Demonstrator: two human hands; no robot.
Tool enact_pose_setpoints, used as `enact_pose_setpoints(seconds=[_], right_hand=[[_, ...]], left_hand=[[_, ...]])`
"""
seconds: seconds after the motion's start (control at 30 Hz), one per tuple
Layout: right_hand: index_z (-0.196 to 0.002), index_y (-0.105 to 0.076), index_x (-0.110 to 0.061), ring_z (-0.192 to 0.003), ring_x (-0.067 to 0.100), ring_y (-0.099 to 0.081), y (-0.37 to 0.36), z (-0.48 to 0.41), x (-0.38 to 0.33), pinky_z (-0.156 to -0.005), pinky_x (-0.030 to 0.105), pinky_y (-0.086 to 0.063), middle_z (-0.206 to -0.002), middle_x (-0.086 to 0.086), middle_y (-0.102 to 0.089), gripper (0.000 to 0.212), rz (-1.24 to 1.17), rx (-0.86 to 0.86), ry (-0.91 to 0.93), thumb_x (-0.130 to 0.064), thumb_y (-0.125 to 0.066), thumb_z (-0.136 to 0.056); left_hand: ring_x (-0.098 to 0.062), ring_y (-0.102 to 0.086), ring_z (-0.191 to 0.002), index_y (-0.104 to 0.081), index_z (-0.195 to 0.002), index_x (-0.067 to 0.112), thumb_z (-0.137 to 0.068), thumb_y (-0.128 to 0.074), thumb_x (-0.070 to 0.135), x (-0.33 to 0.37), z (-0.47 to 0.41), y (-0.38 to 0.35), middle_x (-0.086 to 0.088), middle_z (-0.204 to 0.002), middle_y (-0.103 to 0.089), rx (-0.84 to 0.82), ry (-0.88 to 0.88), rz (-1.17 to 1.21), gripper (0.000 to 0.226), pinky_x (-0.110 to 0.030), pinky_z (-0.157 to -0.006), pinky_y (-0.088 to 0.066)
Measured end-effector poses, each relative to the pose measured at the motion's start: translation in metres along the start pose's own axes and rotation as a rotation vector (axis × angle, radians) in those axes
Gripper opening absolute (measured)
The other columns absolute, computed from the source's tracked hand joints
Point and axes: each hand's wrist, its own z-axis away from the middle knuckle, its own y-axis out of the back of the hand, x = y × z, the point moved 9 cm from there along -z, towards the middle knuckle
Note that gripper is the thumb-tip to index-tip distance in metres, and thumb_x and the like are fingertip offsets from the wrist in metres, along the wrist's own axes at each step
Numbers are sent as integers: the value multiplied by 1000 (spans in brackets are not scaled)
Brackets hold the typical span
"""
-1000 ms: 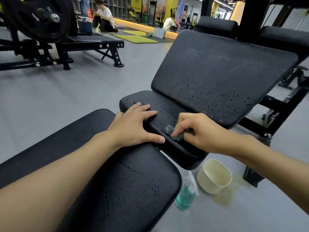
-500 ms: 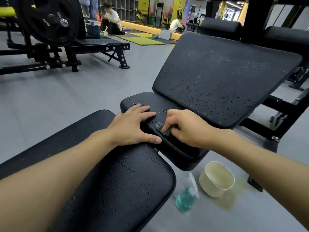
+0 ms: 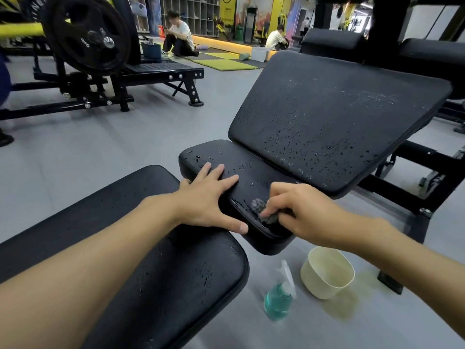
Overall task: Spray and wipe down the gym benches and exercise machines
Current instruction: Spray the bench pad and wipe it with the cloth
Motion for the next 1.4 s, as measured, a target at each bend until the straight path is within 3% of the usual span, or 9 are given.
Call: enact_pose_setpoints(seconds=[0.2, 0.37, 0.53, 0.67, 0.83, 1.03, 1.2, 1.4], right_hand=[[-96, -75, -33, -89, 19, -59, 0, -44, 15, -79, 43, -51, -90, -14, -54, 35, 59, 2, -74, -10, -53, -84], [-94, -75, -34, -81, 14, -57, 5, 5, 23, -72, 41, -51, -91, -14, -56, 35, -4, -26, -44, -15, -50, -79], [-97, -75, -32, -92, 23, -58, 7, -44, 33, -80, 43, -51, -93, -13, -54, 34, 80, 14, -102, -7, -55, -86], [-93, -74, -33, -84, 18, -61, 10, 6, 40, -73, 43, -53, -90, -15, -56, 35, 16, 11, -65, -8, -54, -80], [-92, -75, -33, -93, 19, -58, 14, -46, 45, -83, 42, -51, -86, -18, -49, 36, 76, 24, -127, -5, -54, -85], [-92, -77, -30, -82, 14, -58, 17, 3, 58, -75, 42, -53, -84, -18, -54, 35, 47, 46, -146, -1, -58, -83], [-95, -73, -31, -99, 22, -59, 18, -46, 63, -80, 35, -48, -91, -18, -50, 34, 112, 90, -244, -5, -51, -88], [-98, -74, -33, -93, 21, -58, 19, 2, 62, -79, 38, -50, -88, -17, -49, 34, 121, 71, -235, -6, -56, -89]], left_hand=[[-12, 15, -153, -13, -157, 43, -54, -66, 87, -2, -2, 3, 9, -168, 5, 124, 21, 25, 125, -55, -121, -5], [-11, 14, -153, -14, -157, 45, -47, -67, 91, -4, -4, 1, 11, -168, 4, 132, 23, 30, 131, -54, -121, -6], [-10, 14, -153, -13, -156, 46, -35, -49, 98, -4, -2, 2, 12, -168, 3, 140, 32, 36, 137, -53, -120, -7], [-10, 15, -153, -13, -156, 46, -45, -65, 92, -4, -2, 0, 13, -167, 5, 134, 30, 43, 131, -52, -121, -6], [-9, 15, -152, -12, -156, 47, -35, -46, 99, -3, -2, 1, 13, -167, 5, 142, 30, 34, 136, -52, -121, -7], [-7, 14, -152, -15, -156, 47, -35, -49, 98, -5, -3, 1, 15, -167, 3, 157, 17, 62, 136, -52, -122, -7], [-7, 14, -152, -15, -156, 47, -35, -48, 99, -4, -1, 2, 15, -167, 2, 162, 23, 56, 136, -52, -121, -8], [-6, 12, -152, -17, -155, 48, -34, -49, 99, -6, -2, 2, 16, -167, 1, 169, 24, 65, 135, -53, -120, -8]])
